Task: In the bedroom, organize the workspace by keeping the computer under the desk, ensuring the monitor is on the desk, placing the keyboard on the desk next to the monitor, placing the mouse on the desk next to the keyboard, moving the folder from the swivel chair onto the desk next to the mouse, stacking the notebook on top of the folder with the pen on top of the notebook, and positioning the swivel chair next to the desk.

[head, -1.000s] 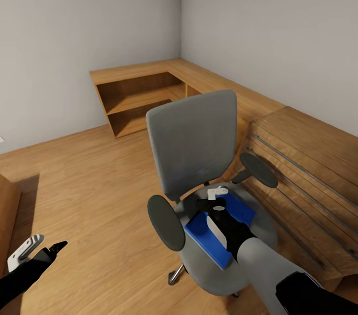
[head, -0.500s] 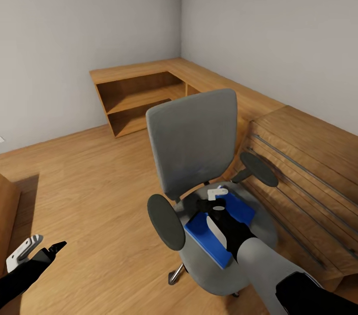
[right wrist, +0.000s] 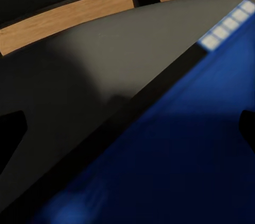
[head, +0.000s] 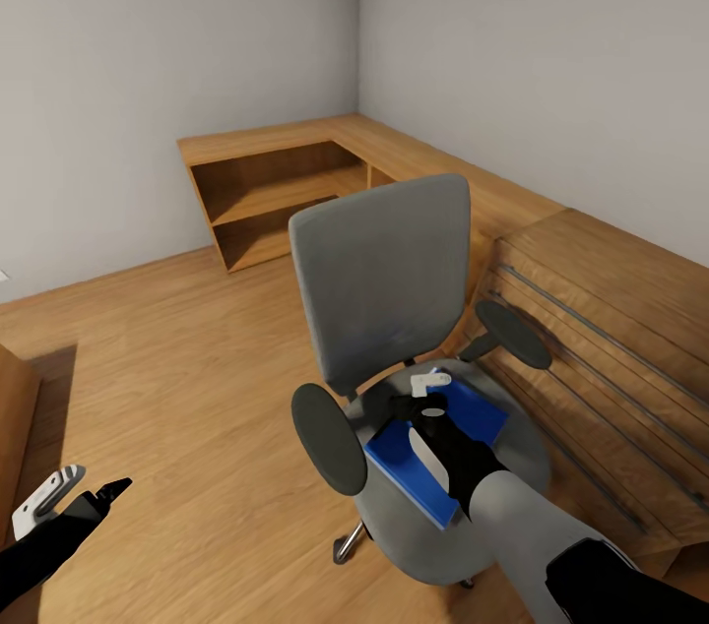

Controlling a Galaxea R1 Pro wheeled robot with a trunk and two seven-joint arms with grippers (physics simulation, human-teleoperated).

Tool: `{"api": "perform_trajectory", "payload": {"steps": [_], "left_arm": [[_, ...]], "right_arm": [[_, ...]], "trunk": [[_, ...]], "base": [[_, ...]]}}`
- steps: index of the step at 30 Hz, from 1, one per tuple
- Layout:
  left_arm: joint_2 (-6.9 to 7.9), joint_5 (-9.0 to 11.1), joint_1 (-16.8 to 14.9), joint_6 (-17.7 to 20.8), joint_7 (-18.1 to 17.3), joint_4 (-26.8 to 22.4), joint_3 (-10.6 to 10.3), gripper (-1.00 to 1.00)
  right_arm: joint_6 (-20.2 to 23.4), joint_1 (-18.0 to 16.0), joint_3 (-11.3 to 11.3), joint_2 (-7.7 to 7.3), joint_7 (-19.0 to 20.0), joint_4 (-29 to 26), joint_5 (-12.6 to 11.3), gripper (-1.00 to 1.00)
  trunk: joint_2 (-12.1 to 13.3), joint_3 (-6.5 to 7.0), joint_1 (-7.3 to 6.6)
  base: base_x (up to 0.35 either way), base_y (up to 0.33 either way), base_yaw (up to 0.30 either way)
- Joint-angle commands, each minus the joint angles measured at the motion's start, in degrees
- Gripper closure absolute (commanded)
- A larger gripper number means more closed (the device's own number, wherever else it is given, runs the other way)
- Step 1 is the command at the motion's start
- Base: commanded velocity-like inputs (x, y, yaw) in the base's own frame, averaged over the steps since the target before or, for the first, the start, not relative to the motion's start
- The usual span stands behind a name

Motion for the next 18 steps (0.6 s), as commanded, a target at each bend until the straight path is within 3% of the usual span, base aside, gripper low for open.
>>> {"api": "perform_trajectory", "payload": {"steps": [1,10,18], "left_arm": [[0.00,0.61,-0.04,0.27,0.49,-0.06,0.04,-1.00],[-0.01,0.61,-0.04,0.34,0.34,-0.06,-0.03,-1.00],[-0.01,0.61,-0.04,0.44,0.32,-0.06,-0.12,-1.00]], "right_arm": [[0.30,-0.02,0.43,-0.06,-0.50,-0.06,-0.71,-1.00],[0.30,-0.02,0.43,-0.06,-0.51,-0.06,-0.71,-1.00],[0.30,-0.02,0.43,-0.06,-0.54,-0.06,-0.71,-1.00]], "trunk": [[-0.02,-0.05,0.00],[-0.02,-0.05,0.00],[-0.02,-0.05,0.00]], "base": [[0.000,0.000,0.000],[-0.014,0.000,0.000],[-0.225,0.000,0.000]]}}
